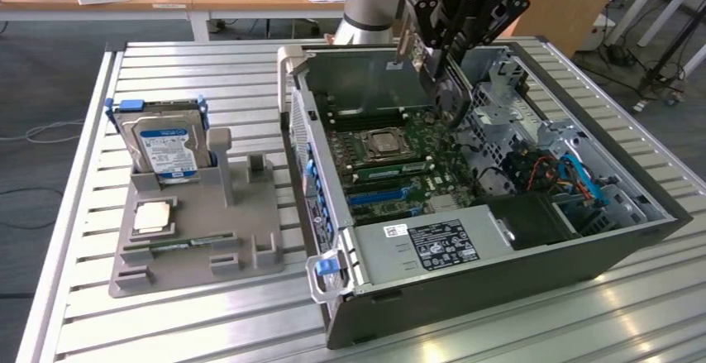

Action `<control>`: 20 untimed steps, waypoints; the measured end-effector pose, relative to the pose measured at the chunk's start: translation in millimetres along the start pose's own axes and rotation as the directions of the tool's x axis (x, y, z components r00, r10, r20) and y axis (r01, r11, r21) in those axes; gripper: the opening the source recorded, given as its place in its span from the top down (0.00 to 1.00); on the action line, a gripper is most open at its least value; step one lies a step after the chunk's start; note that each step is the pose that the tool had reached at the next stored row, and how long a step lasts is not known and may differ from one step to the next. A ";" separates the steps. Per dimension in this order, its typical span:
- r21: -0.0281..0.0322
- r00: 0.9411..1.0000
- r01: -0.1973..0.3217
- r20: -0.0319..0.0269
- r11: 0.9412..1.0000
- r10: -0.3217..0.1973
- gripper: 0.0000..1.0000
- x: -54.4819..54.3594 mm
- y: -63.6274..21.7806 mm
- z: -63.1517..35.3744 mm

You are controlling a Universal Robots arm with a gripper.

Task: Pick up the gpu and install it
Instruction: 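Reach for the gpu, then pick up the gpu and move the gpu toward the slot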

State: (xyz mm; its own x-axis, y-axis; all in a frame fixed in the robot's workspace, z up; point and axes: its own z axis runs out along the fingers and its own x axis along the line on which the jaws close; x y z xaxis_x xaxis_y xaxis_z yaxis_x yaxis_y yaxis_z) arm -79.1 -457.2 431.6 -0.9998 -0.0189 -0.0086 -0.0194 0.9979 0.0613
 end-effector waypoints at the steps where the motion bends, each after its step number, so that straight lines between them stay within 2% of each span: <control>1: 0.000 1.000 0.000 0.000 1.000 0.000 0.73 0.0 0.0 0.2; 9: 0.000 1.000 0.000 0.000 1.000 0.000 0.73 0.0 -0.3 4.4; 20: 0.000 1.000 0.000 0.000 1.000 0.000 0.73 0.1 -0.3 4.5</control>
State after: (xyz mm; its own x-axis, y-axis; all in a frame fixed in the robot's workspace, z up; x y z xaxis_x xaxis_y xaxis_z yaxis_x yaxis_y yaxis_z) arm -79.1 -457.2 427.1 -0.9998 -0.0188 -0.0087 -0.0193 0.9979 0.0613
